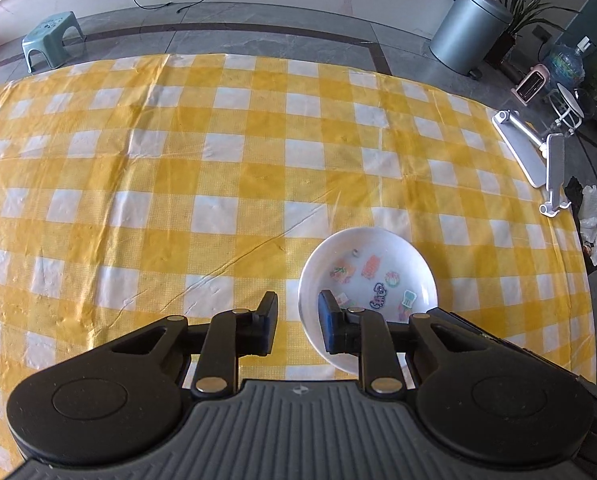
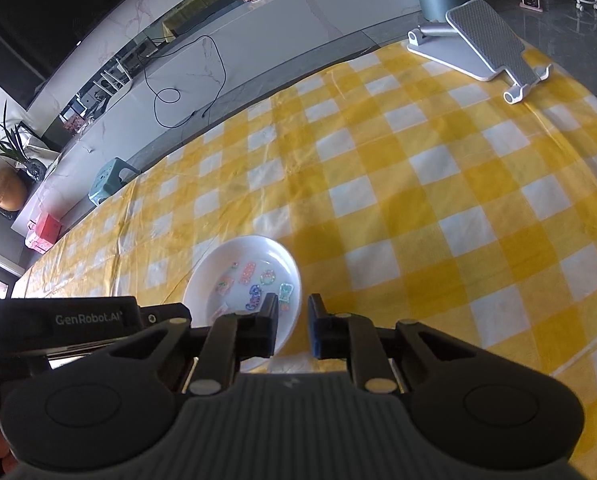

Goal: Organize plates and bowls
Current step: 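Reach the left gripper to the small sticker plate rim and grasp it, then carry the sticker plate with the left gripper and lower it onto the glass plate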

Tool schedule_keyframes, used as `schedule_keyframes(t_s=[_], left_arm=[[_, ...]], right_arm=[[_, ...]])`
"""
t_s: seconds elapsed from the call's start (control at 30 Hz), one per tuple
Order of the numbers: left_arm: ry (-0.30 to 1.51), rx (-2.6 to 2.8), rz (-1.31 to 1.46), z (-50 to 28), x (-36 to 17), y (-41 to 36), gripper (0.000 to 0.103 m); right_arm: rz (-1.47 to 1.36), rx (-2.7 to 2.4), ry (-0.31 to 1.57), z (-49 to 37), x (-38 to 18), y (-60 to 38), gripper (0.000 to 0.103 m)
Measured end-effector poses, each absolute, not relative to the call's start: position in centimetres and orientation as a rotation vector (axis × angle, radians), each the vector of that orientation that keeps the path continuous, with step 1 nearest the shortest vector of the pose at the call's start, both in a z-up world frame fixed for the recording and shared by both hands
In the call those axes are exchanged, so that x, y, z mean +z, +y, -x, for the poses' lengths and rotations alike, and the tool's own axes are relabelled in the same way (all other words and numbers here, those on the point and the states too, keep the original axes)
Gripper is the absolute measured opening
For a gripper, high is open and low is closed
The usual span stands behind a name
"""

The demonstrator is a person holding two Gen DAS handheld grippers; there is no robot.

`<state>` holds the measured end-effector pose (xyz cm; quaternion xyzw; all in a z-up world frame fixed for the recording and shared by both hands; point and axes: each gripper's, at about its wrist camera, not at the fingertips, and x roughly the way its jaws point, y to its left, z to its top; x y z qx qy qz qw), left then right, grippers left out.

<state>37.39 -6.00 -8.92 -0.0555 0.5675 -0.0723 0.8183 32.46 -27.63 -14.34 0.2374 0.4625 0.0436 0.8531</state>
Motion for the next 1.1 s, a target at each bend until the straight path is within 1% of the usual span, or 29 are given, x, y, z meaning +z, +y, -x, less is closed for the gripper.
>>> schedule_keyframes(t_s=[0.2, 0.33, 0.37, 0.4, 0.57, 0.77, 1.1], left_arm=[[1.212, -0.158, 0.116, -37.9, -9.8, -6.1, 0.015], [1.212, -0.165, 0.125, -38.0, -10.0, -6.1, 0.009], [1.210, -0.166, 0.132, -38.0, -10.0, -6.1, 0.005], [1.210, -0.166, 0.131, -37.9, -9.9, -6.2, 0.004], [1.196, -0.162, 0.106, -37.2, -9.2, -6.6, 0.004], [1.173, -0.143, 0.120, -35.4, -6.7, -6.2, 0.002], [1.117, -0.097, 0.158, -29.2, -2.5, -5.5, 0.002]], right_arm=[[-0.514, 0.079, 0.986, -33.2, -15.0, -27.6, 0.005], [-0.516, 0.080, 0.995, -33.5, -15.5, -27.4, 0.004], [-0.516, 0.079, 0.997, -33.5, -15.5, -27.3, 0.002], [-0.517, 0.079, 0.995, -33.4, -15.5, -27.3, 0.002], [-0.507, 0.072, 0.991, -33.2, -15.1, -27.2, 0.001], [-0.530, 0.084, 0.975, -32.1, -13.6, -27.4, 0.000], [-0.560, 0.134, 0.923, -26.3, -10.1, -27.6, 0.000]])
